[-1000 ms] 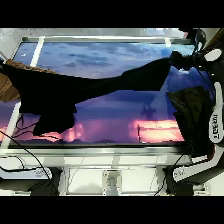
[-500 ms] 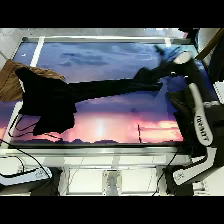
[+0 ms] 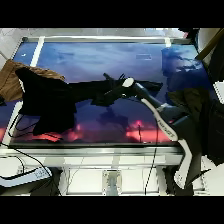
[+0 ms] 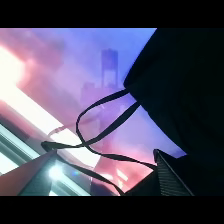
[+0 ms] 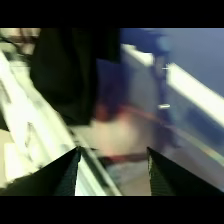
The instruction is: Fold the clothes and pants, and hang the long-sleeved shirts on hangers.
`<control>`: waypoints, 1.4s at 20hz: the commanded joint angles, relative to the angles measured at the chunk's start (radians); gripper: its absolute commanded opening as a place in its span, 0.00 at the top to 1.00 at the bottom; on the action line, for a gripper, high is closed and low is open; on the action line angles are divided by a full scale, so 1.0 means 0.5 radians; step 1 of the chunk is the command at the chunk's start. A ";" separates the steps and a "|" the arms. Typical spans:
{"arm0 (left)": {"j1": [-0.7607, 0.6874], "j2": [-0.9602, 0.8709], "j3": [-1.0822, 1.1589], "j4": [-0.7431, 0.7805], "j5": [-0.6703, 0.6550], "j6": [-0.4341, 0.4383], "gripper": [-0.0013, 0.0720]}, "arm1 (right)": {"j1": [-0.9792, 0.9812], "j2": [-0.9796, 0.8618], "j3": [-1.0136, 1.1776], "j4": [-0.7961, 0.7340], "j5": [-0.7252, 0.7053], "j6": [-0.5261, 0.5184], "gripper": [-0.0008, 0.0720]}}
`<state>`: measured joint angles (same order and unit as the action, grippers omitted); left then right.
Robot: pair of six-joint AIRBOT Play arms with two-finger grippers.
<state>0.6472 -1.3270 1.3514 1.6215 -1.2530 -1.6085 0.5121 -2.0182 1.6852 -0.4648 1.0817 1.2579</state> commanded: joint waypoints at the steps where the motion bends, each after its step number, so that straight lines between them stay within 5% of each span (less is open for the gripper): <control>1: 0.007 0.008 -0.069 0.018 0.102 0.002 0.04 | 0.130 -0.349 0.333 0.272 0.068 0.073 0.37; 7: 0.005 0.010 -0.069 0.018 0.114 0.002 0.04 | 0.214 -0.646 0.717 0.159 0.137 0.447 0.39; 9: 0.005 0.010 -0.069 -0.005 0.114 0.002 0.04 | 0.213 -0.664 0.718 0.145 0.097 0.470 0.57; 10: 0.005 0.010 -0.069 -0.021 0.114 0.003 0.04 | 0.213 -0.673 0.718 0.153 0.087 0.506 0.56; 13: 0.004 0.005 -0.070 -0.124 0.116 0.002 0.04 | 0.212 -0.674 0.720 0.220 0.155 0.488 0.56; 16: 0.010 -0.005 -0.121 -0.002 0.105 0.009 0.22 | 0.169 -0.637 0.730 0.244 0.322 0.433 0.56; 19: 0.067 -0.009 -0.288 -0.007 0.135 0.000 0.22 | 0.086 -0.558 0.730 0.241 0.620 0.305 0.56; 25: 0.079 -0.032 -0.893 -0.684 0.966 0.003 0.22 | -0.050 -0.210 0.730 0.233 0.681 0.220 0.56; 28: -0.034 -0.147 -0.902 -0.740 1.222 0.002 0.22 | -0.072 -0.018 0.730 0.146 0.690 0.219 0.56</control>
<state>0.6643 -1.3651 0.9451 1.3453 -0.8234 -1.6085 0.4911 -2.1090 2.0491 -0.3584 1.4117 1.3800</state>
